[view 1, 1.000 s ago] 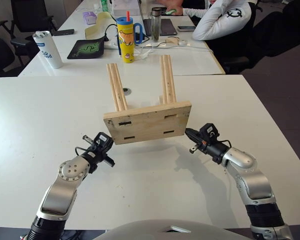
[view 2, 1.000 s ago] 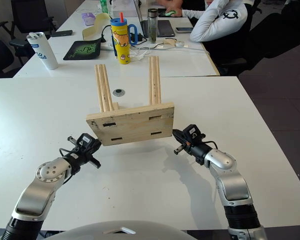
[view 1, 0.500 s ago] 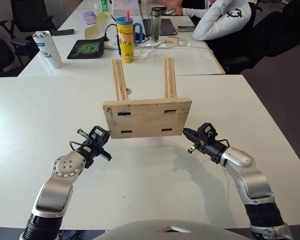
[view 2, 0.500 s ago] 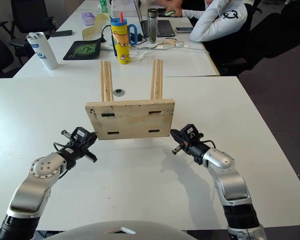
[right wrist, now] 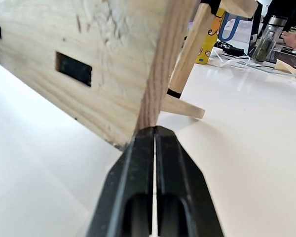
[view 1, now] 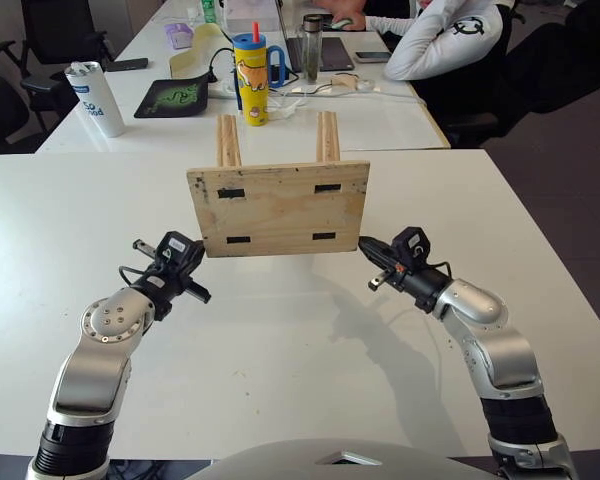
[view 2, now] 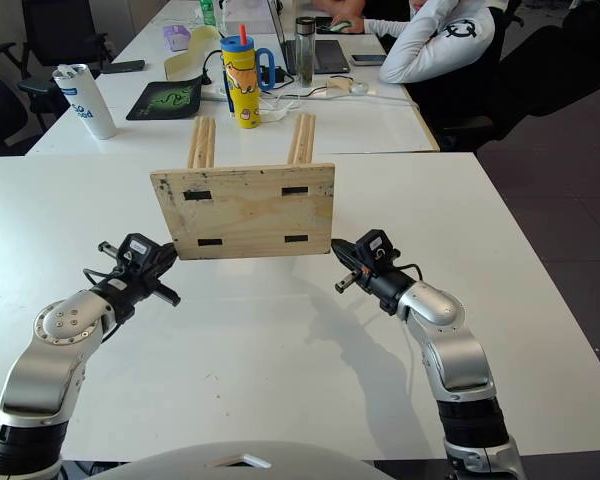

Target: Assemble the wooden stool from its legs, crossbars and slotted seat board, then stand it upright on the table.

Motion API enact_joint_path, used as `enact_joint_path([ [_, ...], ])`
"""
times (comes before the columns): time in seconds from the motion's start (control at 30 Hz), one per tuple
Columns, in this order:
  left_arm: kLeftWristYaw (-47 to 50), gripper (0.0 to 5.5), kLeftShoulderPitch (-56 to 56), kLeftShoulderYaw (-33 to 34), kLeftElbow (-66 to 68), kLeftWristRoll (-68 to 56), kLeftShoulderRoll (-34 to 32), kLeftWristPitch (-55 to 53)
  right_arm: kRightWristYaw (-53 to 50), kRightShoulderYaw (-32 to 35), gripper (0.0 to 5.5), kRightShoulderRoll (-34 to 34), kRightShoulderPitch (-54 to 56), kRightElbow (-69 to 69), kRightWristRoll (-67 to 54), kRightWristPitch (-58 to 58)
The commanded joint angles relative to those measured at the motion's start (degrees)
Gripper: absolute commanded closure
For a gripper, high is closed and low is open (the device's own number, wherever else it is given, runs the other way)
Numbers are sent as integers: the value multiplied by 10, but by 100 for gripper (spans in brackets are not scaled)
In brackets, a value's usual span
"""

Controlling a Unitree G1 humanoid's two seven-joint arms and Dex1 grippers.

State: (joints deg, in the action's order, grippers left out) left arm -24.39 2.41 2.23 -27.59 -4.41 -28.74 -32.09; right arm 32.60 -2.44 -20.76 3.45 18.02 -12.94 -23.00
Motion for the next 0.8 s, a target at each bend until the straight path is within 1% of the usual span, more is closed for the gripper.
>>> enact_joint_path([
  [0.03,-38,549,-30,-24,-32,-34,3,15,17,-21,550,24,36,40,-41,3],
  [0.8,-42,549,-84,7,-44,-58,-15,8,12,20,550,21,103,37,-86,-7],
])
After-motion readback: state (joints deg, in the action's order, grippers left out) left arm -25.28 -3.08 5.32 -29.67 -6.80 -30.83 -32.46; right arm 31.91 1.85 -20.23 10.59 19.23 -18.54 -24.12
